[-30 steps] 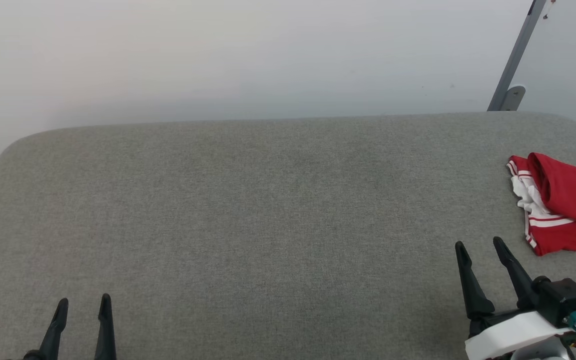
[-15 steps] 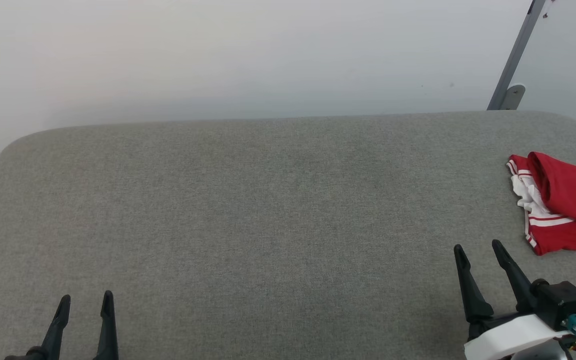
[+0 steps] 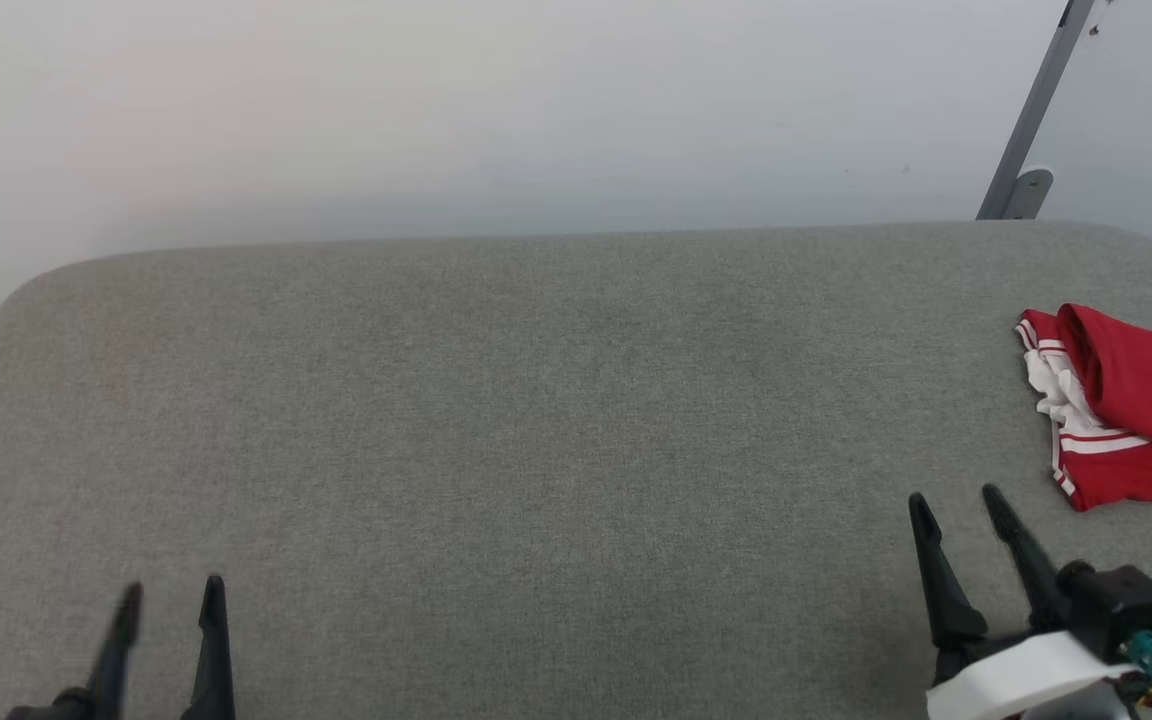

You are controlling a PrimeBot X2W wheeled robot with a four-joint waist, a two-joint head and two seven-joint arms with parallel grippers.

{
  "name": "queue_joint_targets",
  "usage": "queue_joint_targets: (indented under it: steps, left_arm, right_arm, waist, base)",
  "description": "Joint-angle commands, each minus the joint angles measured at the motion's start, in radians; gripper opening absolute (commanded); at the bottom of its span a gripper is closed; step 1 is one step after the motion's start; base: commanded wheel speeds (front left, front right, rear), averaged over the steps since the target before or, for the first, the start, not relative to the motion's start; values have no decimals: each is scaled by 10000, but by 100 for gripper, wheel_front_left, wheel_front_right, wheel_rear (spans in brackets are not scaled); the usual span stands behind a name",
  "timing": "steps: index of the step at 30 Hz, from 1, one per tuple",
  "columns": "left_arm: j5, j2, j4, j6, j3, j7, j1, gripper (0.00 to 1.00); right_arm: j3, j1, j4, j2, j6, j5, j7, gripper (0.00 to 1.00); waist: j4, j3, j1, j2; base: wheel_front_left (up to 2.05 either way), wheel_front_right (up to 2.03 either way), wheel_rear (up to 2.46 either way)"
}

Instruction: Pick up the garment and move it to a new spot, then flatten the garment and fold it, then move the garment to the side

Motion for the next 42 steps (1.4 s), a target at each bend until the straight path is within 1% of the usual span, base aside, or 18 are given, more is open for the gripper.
queue_joint_targets:
  steps: [1,5,22,33,34,41,42]
  left_arm:
    - [-13,-4,9,2,-7,0,-3,0]
    - [-131,-180,356,2,-76,51,67,0]
    - [-3221,-307,805,-5,-119,818,-687,0]
    - [-4906,-386,1028,-11,-130,1247,-1091,0]
    - [-4906,-386,1028,-11,-130,1247,-1091,0]
    - [-5862,-435,1159,-14,-132,1498,-1326,0]
    - [-6129,-449,1193,-15,-132,1568,-1393,0]
  right_arm:
    - [-2,1,2,4,0,13,2,0]
    - [31,156,298,69,0,122,31,0]
    - [-347,-173,317,282,0,3082,823,0]
    - [-559,-352,329,402,0,4705,1258,0]
    - [-559,-352,329,402,0,4705,1258,0]
    - [-684,-441,337,473,0,5634,1518,0]
    - [-717,-474,338,491,0,5885,1582,0]
  waist:
    - [0,1,0,-1]
    - [0,2,0,-1]
    - [2,37,0,-1]
    - [4,60,0,-1]
    - [4,60,0,-1]
    - [5,74,0,-1]
    - [5,78,0,-1]
  base:
    - [0,0,0]
    - [0,0,0]
    - [0,0,0]
    - [0,0,0]
    - [0,0,0]
    - [0,0,0]
    - [0,0,0]
